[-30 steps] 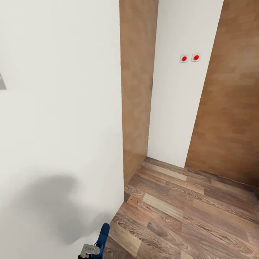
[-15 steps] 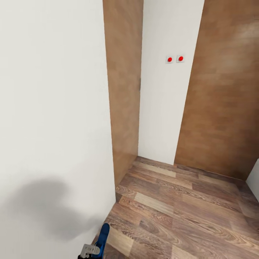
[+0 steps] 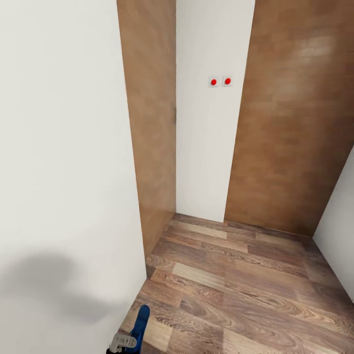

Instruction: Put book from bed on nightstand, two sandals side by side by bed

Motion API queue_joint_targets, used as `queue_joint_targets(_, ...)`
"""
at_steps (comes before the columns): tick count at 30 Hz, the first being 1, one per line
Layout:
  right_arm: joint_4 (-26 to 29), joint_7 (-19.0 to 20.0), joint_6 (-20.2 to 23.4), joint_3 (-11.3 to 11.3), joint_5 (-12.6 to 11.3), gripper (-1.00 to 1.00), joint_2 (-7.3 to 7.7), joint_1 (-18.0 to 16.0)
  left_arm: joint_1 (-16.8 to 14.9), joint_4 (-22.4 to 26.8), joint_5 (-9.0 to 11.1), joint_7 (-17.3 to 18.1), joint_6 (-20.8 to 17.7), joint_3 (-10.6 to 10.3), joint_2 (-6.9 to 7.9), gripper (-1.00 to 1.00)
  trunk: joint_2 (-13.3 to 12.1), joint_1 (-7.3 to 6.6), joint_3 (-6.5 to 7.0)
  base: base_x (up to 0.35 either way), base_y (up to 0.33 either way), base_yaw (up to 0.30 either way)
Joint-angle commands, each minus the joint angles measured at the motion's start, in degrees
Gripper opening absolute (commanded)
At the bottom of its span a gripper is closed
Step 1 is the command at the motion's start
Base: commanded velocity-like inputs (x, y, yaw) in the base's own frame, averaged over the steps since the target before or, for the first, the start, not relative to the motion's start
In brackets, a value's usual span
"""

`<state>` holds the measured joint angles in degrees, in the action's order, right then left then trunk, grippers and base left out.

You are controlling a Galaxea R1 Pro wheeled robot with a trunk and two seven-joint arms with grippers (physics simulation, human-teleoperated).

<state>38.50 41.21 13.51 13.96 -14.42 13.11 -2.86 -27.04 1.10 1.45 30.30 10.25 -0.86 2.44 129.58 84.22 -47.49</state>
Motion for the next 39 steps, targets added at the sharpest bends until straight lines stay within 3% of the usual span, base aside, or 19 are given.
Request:
queue_joint_targets(1,-0.01,0.18,0.55,0.1,-0.52,1.0,-0.01,-0.04,-0.03,-0.04,0.14,0.19,0.21,-0.1,0.02,-1.0,0.02,-0.01,-0.06,0.0,0.0,-0.202)
queue_joint_targets(28,-0.01,0.27,0.55,0.1,-0.52,1.0,-0.01,-0.04,-0.03,-0.04,0.14,0.19,0.21,-0.1,0.02,-1.0,0.02,-0.01,-0.06,0.001,0.0,-0.202)
queue_joint_targets(39,-0.01,0.27,0.55,0.1,-0.52,1.0,-0.01,-0.04,-0.03,-0.04,0.14,0.12,0.17,-0.1,0.02,-1.0,0.02,-0.01,-0.06,0.187,0.0,-0.195)
